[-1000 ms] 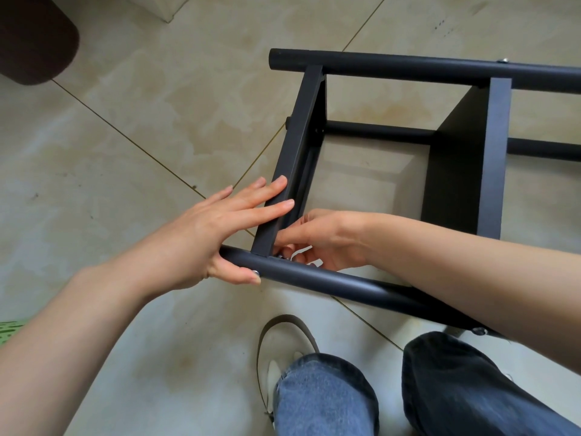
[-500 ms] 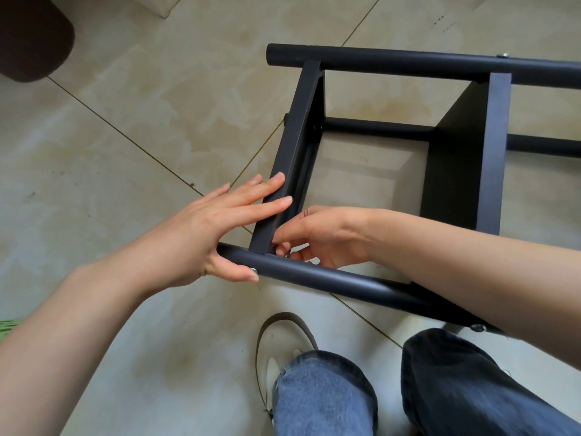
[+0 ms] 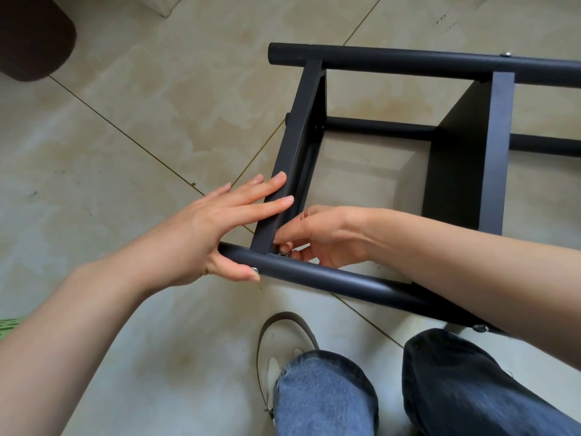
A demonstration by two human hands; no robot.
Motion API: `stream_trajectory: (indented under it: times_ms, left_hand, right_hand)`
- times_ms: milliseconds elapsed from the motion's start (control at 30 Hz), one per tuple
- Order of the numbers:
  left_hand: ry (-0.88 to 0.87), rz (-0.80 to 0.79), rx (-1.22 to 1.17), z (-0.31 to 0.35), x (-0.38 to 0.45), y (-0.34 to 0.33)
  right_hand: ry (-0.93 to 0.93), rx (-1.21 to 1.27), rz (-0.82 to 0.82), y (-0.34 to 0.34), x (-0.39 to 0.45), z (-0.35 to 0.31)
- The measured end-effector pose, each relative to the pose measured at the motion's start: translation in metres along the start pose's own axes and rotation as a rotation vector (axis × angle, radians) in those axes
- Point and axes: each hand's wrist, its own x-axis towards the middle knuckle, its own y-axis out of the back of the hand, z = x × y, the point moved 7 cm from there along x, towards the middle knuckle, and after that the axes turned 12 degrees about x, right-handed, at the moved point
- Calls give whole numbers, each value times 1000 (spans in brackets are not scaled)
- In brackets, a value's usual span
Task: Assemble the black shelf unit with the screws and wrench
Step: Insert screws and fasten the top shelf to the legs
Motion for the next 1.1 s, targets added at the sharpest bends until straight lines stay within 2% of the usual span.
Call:
stream_trajectory:
  times_ms: [500, 733, 867, 1100]
  left_hand:
    - [19, -11, -13, 0, 0, 0]
    - [14, -10, -12, -1, 0, -1]
    - [14, -10, -16, -3, 0, -2]
    - [9, -10, -44, -2, -1, -3]
  right_hand:
    - [9, -30, 22, -2, 6, 3]
    - [-38, -7, -34, -2, 1, 3]
    - [-3, -57, 14, -3, 4, 2]
    - [25, -39, -6, -6, 6, 3]
